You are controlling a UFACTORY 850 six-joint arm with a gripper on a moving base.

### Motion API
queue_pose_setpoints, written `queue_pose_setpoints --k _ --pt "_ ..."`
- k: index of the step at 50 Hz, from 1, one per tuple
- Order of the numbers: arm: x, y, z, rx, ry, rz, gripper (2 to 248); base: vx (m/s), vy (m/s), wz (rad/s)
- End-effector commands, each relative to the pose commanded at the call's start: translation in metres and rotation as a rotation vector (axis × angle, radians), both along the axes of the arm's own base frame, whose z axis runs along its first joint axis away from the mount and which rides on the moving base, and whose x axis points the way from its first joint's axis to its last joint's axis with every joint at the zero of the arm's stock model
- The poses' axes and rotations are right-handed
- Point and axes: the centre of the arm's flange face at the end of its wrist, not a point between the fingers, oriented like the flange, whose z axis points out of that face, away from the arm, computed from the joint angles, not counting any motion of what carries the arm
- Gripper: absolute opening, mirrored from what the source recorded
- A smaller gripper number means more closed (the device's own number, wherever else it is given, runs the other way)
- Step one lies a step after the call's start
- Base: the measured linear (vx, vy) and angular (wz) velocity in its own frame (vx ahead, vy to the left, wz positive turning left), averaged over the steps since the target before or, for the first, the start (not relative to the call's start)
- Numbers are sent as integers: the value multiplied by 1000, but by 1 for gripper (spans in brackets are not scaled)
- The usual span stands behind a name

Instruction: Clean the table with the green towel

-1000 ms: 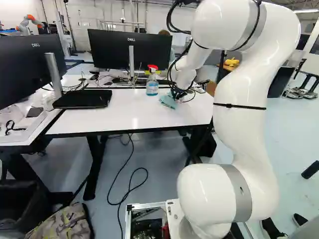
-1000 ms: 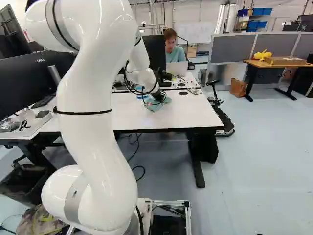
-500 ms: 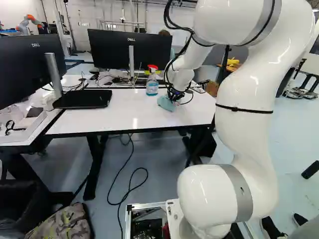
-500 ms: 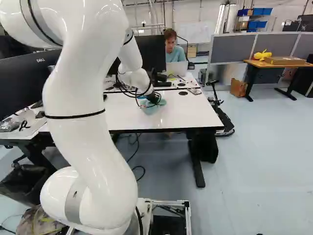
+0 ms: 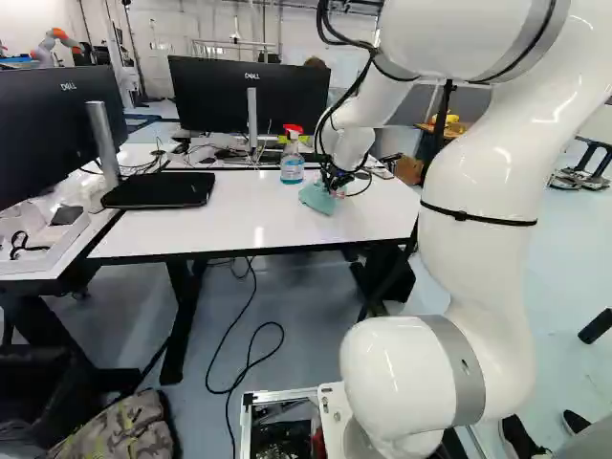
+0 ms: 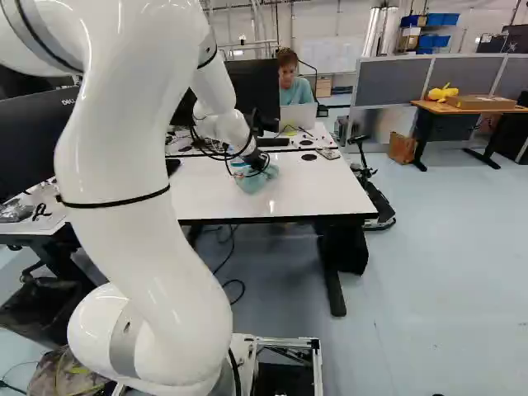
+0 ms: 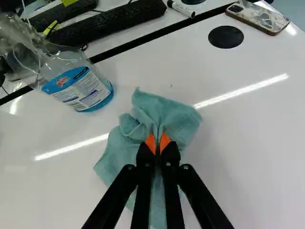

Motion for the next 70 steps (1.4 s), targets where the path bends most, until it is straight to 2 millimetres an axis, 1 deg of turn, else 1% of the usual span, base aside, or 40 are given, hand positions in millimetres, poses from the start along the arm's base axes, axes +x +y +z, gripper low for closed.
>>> queue_pose_setpoints --k 6,16,27,51,64,70 --pt "-6 8 8 0 -11 15 31 0 0 0" --pt "-17 22 8 0 -7 40 31 0 0 0" --pt "-36 31 9 0 0 58 31 0 0 0" --pt "-83 34 9 0 10 65 31 0 0 0" --pt "-83 34 9 0 10 65 31 0 0 0" --pt "-81 32 13 0 2 61 31 0 0 0"
